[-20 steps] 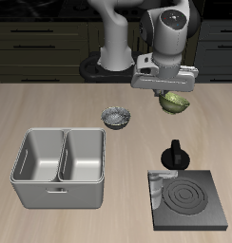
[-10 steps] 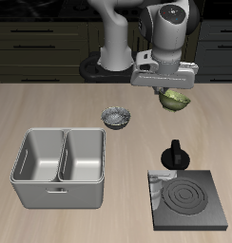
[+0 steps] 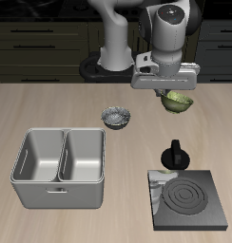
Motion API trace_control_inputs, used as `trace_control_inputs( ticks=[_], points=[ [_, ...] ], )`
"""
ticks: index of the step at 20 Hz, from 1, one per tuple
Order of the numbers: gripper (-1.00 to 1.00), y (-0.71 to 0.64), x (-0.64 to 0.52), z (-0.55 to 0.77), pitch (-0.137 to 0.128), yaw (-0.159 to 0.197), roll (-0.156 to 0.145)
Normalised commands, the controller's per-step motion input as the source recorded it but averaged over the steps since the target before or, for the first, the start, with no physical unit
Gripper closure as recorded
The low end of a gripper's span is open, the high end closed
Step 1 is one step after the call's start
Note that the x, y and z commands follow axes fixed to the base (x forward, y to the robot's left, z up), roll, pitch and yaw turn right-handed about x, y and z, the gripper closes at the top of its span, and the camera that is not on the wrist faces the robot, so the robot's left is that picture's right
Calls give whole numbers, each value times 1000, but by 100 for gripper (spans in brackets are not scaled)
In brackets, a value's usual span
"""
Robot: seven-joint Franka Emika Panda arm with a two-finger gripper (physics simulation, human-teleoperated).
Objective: Place the green bowl on the flat stove and turn on the flat stove
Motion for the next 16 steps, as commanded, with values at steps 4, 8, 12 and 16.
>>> trace_control_inputs(
  ticks=[4, 8, 12, 16],
  points=[
    [100, -80, 272, 13, 17, 31, -22],
    [100, 25, 214, 111, -6, 24, 12],
    [100, 89, 267, 50, 8, 37, 17],
    [100, 48, 199, 7, 7, 32, 4]
  ],
)
